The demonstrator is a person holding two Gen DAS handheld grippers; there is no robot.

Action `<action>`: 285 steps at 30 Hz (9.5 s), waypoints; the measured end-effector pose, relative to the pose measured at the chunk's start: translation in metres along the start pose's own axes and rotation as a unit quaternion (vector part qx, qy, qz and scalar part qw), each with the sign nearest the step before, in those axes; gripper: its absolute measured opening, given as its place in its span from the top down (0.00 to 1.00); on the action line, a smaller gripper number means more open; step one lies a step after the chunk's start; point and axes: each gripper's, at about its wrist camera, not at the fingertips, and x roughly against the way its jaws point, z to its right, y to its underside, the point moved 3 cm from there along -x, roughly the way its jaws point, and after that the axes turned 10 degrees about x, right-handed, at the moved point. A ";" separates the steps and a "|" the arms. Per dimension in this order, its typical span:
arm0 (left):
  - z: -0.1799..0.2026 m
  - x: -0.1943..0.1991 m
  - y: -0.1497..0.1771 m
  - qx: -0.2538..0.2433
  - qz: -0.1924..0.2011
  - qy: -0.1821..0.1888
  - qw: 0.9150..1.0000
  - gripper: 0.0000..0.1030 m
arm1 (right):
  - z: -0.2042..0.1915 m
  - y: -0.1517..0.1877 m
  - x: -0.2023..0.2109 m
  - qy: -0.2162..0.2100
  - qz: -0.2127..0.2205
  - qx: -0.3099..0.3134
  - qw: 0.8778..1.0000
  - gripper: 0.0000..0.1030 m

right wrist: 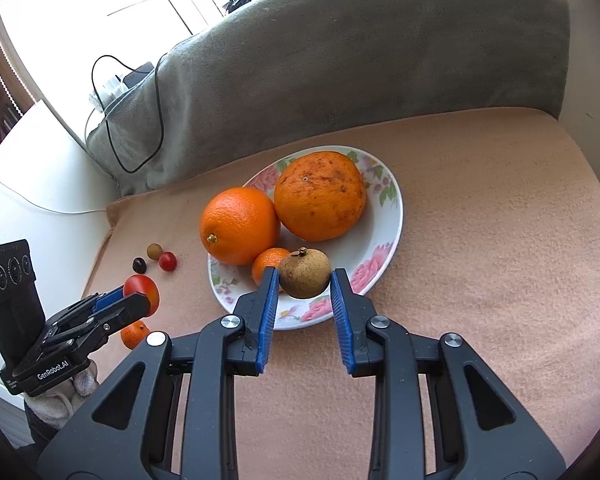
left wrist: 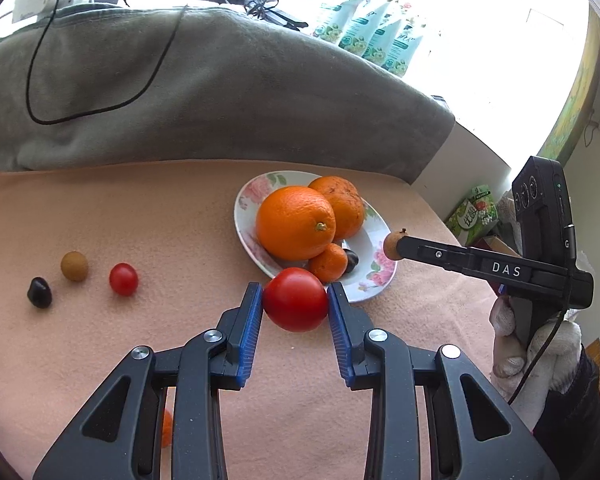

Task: Organize fruits
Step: 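Carry the brown fruit with the right gripper onto the plate while the left carries the tomato there, then withdraw both open grippers from the plate toward the remaining loose fruits, then close the right gripper on the cherry tomato while the left closes on the dark plum, then carry the cherry tomato with the right gripper onto the plate while the left carries the plum toward it, then lower the dark plum onto the plate and open the left gripper, then withdraw both open grippers from the plate toward the kiwi and mandarin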

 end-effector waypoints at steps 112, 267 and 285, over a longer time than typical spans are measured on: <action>-0.168 0.048 -0.007 0.089 0.044 -0.112 0.989 0.46 | -0.165 -0.040 -0.080 -0.061 -0.023 0.136 0.989 0.29; 0.015 -0.075 -0.094 -0.046 -0.033 0.005 0.998 0.77 | -0.038 -0.028 -0.016 0.028 0.019 0.089 0.995 0.75; 0.014 -0.071 -0.099 -0.037 -0.029 0.005 0.999 0.43 | -0.036 -0.030 -0.006 0.031 0.033 0.079 0.996 0.27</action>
